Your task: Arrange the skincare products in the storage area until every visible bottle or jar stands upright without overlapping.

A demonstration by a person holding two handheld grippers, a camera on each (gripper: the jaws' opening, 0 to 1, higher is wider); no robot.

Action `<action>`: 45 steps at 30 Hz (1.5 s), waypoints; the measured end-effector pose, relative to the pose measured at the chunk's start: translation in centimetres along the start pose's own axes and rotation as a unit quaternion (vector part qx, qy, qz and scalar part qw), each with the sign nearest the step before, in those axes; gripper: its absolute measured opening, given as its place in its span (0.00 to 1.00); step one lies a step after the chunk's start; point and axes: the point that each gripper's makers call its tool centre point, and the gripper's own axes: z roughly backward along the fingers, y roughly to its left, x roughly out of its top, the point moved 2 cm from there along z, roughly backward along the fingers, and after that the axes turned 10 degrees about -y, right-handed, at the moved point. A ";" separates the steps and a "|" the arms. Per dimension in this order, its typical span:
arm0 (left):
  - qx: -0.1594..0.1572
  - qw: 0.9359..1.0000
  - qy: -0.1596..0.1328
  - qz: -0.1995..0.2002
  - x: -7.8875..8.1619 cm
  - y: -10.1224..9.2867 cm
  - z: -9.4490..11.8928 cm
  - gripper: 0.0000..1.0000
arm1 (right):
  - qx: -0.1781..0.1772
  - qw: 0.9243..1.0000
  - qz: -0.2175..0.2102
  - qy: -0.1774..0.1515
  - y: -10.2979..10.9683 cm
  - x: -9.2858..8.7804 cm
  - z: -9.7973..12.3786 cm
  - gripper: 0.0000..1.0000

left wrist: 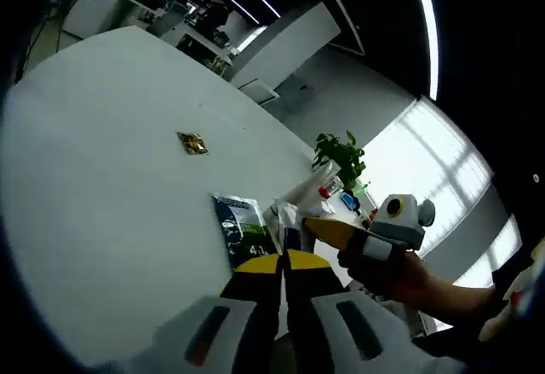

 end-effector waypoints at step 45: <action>0.121 0.968 0.139 -0.173 -4.4 8.4 -4.6 0.00 | -0.045 0.962 0.219 0.159 -6.8 -9.5 -5.6 0.01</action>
